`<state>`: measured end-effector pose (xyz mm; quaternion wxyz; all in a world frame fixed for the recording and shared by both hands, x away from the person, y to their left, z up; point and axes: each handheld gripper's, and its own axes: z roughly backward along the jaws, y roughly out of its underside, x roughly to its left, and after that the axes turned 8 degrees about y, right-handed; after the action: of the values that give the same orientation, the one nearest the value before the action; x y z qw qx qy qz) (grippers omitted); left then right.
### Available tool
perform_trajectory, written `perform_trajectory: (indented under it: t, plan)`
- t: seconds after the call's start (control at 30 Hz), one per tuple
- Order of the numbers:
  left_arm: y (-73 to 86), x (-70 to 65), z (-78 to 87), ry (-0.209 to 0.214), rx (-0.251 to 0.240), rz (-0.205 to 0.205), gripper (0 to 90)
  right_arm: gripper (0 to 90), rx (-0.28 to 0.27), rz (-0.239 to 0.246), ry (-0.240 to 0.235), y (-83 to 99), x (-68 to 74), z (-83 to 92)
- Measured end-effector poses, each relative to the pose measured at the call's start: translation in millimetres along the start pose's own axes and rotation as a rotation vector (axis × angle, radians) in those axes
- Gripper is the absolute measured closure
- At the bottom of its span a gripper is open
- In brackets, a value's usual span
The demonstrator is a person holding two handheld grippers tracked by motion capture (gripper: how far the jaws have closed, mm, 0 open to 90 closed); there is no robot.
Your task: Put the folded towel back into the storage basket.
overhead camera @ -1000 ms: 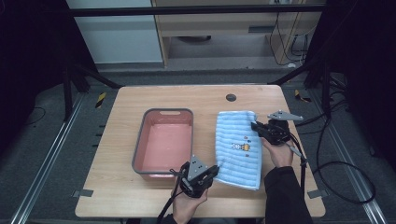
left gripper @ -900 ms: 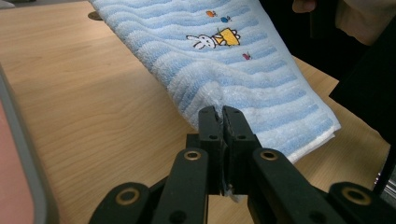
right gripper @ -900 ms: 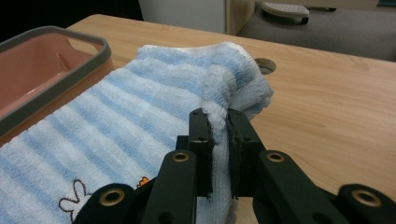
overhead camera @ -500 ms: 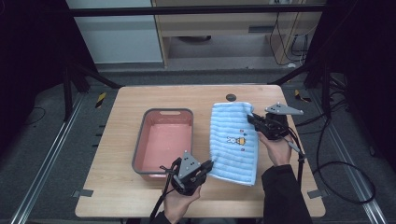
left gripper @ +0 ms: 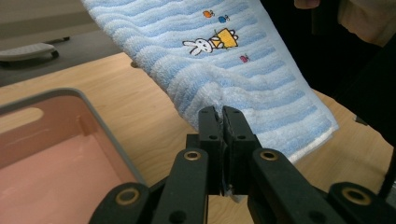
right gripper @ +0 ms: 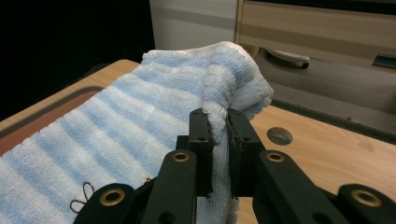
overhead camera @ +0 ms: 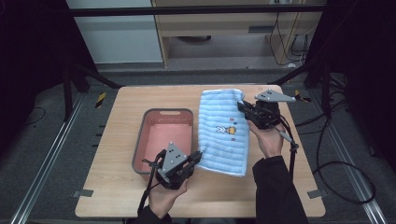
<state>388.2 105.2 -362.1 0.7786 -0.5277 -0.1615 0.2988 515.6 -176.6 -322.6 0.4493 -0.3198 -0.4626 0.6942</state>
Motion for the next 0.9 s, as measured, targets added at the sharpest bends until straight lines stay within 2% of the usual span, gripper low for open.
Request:
perform_trajectory:
  t: [0.2, 0.4, 0.6, 0.9]
  plan:
    - [-6.2, 8.5, 20.3, -0.028, -0.025, -0.001, 87.1, 82.1, -0.025, 0.004, -0.015, -18.0, 17.4, -3.9]
    - [-7.0, 20.6, 39.6, -0.056, -0.047, 0.006, 87.1, 82.1, -0.027, 0.023, -0.032, -32.7, 37.9, -14.2]
    - [-1.6, 34.4, 53.2, -0.083, -0.065, 0.035, 87.1, 82.1, -0.025, 0.033, -0.051, -42.4, 57.0, -28.5]
    - [9.2, 56.1, 68.8, -0.124, -0.058, 0.064, 87.1, 82.1, -0.011, 0.048, -0.075, -47.8, 82.3, -55.5]
